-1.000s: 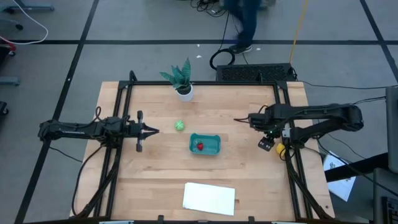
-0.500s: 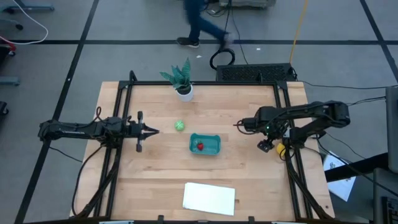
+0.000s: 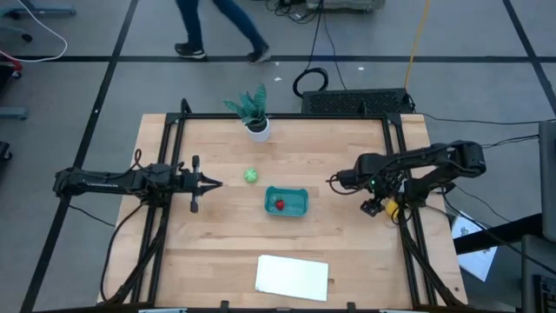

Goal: Pick and placing Produce into tupperware
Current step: Put the yellow lemon into the blue container

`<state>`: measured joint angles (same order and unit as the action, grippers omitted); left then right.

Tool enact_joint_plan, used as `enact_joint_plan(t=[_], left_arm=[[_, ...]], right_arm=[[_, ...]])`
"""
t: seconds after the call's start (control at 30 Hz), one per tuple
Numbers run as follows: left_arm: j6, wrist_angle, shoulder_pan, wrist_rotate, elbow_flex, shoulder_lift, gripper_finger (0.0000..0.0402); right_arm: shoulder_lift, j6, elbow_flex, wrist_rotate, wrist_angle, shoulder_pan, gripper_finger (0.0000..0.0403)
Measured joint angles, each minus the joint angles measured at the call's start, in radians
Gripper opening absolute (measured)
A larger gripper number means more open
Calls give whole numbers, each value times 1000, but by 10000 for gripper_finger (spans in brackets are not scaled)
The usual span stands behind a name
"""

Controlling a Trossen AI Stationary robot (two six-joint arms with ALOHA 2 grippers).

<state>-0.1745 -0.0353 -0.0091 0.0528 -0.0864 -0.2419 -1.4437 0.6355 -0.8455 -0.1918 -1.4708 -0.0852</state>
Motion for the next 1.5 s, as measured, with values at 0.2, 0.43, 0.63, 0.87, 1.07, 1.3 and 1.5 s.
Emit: enact_joint_plan(t=[0.2,0.43,0.63,0.87,1.07,1.3,1.5], left_arm=[[2,0,0,0,0,0,26],[7,0,0,-1,0,0,26],[10,1,0,-1,0,0,26],[18,1,0,-1,0,0,26],[16,1,0,-1,0,0,26],[15,1,0,-2,0,0,26],[16,2,0,-2,0,0,26]], right_arm=[[0,24,7,48,24,61,283],[-7,48,37,73,59,118,283],[-6,105,37,53,57,140,283],[-6,238,37,30,82,146,283],[-6,227,37,4,158,173,283],[-25,220,37,5,207,195,283],[-114,245,39,5,106,194,283]])
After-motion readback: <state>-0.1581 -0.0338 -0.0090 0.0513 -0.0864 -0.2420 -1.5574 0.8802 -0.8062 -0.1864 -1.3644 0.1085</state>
